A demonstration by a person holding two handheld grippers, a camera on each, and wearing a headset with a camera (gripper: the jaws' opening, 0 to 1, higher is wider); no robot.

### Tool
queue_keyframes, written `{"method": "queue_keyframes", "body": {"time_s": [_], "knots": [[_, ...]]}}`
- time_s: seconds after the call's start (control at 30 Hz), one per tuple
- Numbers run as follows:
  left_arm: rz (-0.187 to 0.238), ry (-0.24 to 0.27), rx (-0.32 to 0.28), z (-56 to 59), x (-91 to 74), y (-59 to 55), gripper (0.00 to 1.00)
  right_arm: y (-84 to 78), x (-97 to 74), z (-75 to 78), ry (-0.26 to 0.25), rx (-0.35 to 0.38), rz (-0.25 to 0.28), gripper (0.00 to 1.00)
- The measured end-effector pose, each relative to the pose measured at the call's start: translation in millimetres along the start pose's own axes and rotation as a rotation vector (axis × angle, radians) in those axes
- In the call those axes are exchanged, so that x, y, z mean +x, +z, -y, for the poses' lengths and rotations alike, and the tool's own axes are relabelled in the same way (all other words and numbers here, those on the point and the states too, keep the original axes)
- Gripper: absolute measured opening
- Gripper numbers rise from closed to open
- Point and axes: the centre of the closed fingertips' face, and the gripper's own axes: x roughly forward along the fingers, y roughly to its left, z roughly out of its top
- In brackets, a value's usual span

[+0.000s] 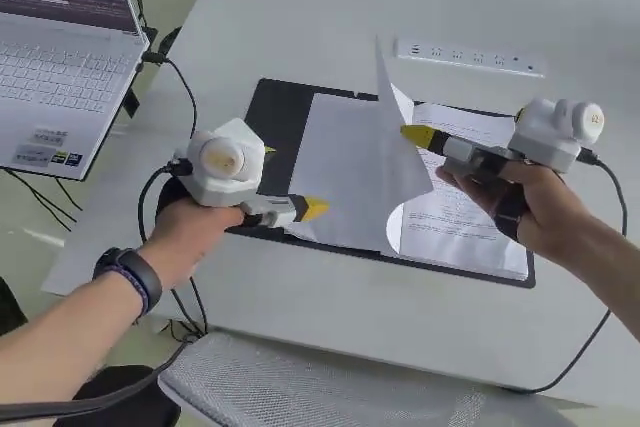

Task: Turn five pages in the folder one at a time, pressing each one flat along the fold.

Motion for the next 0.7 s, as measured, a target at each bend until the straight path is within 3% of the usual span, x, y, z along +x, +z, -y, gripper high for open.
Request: {"method": "queue_keyframes", "body": {"time_s": [0.33,0.37,0.53,0.7], "knots": [[0.009,0.038,-0.033,-11.5,-17.3,-10.7,0.68,-25.1,33.5,10.3,-0.018,0.039,-0.063,0.00],[0.010,0.041,-0.035,-11.7,-19.1,-11.9,0.68,-30.2,35.8,20.8,-0.024,0.045,-0.074,0.00],[0.014,0.049,-0.052,-11.4,-27.4,-16.2,0.69,-41.6,46.2,36.4,-0.042,0.067,-0.112,0.00],[0.011,0.055,-0.063,-12.8,-33.3,-22.0,0.69,-59.3,59.1,28.0,-0.060,0.092,-0.145,0.00]]}}
